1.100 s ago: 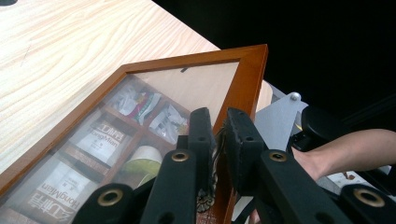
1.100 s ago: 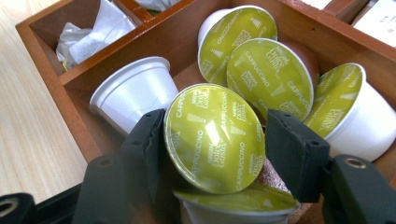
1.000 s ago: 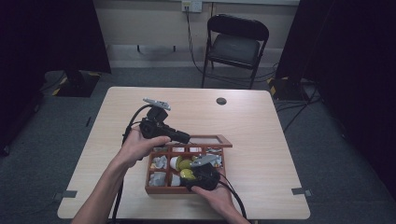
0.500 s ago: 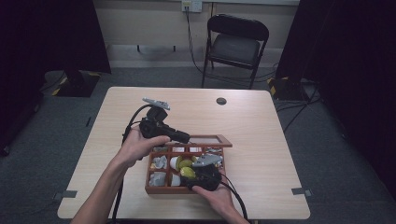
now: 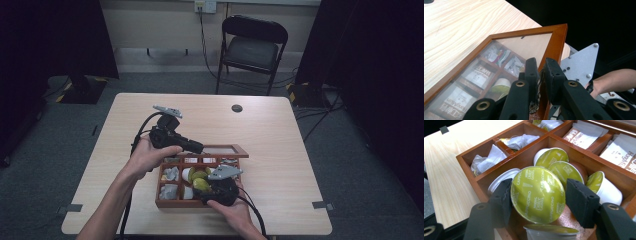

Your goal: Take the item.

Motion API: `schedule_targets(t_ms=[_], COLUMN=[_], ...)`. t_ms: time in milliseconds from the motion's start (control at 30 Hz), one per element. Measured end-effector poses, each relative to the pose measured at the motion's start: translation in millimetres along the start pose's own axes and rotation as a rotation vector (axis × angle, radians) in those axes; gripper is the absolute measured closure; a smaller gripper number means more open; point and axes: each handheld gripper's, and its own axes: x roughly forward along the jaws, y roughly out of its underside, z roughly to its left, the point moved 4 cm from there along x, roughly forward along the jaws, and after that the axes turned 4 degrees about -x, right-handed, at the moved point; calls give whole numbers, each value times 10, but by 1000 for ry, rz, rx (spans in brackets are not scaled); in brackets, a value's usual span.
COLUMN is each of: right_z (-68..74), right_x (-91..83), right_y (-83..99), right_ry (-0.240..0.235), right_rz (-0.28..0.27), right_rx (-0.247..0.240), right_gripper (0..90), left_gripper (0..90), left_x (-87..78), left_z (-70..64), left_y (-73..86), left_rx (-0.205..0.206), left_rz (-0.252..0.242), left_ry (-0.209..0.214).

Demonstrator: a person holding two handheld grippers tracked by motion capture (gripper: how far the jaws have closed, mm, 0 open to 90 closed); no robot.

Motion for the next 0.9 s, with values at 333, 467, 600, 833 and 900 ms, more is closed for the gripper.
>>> schedule_targets(t_ms=[333,467,600,833,900], right_z=[-31,-29,-30,-82,-86], right_x=[-94,-141,-206,-316,-326], right_y=[-36,-35,-24,-18,-14], right_ry=[-2,0,-1,9,7], right_rz=[-36,-45,-52,-77,-78], right_rx=[26,23,24,36,39], right_gripper=[400,400,400,400,400], left_gripper=[811,810,810,810,809], left_x=[-5,-5,-6,-5,-5], left_z=[9,6,6,5,2], left_y=[-2,-7,-14,-10,-10], left_rx=[4,2,-1,-10,-8], left_rz=[0,-2,-3,-8,-7], left_ry=[4,0,-2,-4,-7])
